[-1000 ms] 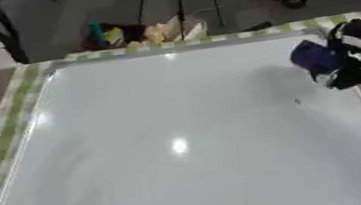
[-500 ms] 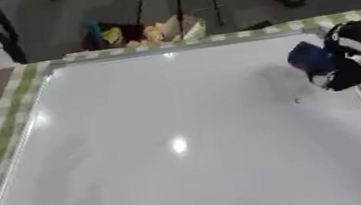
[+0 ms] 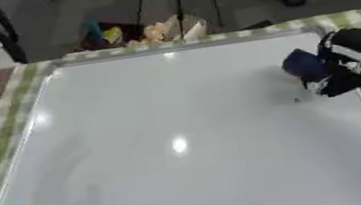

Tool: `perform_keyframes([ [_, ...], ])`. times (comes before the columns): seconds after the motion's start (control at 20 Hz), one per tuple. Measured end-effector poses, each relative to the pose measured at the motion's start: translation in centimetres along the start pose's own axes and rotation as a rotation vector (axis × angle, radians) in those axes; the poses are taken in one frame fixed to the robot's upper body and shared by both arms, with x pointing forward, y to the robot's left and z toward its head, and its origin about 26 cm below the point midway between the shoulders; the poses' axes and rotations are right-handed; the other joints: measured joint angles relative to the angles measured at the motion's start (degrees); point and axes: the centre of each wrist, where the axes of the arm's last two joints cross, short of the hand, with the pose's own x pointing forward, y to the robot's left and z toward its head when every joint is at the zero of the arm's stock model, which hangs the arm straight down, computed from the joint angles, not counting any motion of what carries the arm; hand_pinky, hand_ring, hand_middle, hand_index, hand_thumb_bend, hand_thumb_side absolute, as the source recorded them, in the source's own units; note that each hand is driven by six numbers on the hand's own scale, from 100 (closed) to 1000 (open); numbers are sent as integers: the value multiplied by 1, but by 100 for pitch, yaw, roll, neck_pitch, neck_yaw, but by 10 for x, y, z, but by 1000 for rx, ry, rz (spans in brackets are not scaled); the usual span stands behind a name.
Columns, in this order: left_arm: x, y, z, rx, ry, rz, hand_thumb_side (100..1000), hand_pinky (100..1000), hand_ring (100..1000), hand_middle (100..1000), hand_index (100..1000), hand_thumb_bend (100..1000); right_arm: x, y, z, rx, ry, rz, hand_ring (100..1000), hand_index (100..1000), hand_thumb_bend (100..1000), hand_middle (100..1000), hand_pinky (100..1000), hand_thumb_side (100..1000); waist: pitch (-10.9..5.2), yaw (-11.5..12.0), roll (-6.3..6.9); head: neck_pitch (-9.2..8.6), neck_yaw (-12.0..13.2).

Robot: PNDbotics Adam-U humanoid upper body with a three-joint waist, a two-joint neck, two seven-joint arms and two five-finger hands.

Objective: Wipe the whiteboard clean with a brush.

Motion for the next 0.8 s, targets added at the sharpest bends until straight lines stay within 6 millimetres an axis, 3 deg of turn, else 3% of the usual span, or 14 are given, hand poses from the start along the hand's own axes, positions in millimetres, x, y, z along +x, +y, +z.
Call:
perform_keyframes([
  [0.8,0,-1,0,4,3,5,986,696,825,755,770,218,1,10,-5,39,-17,-1,547,147,100,403,579,456,7,11,0,1,1],
])
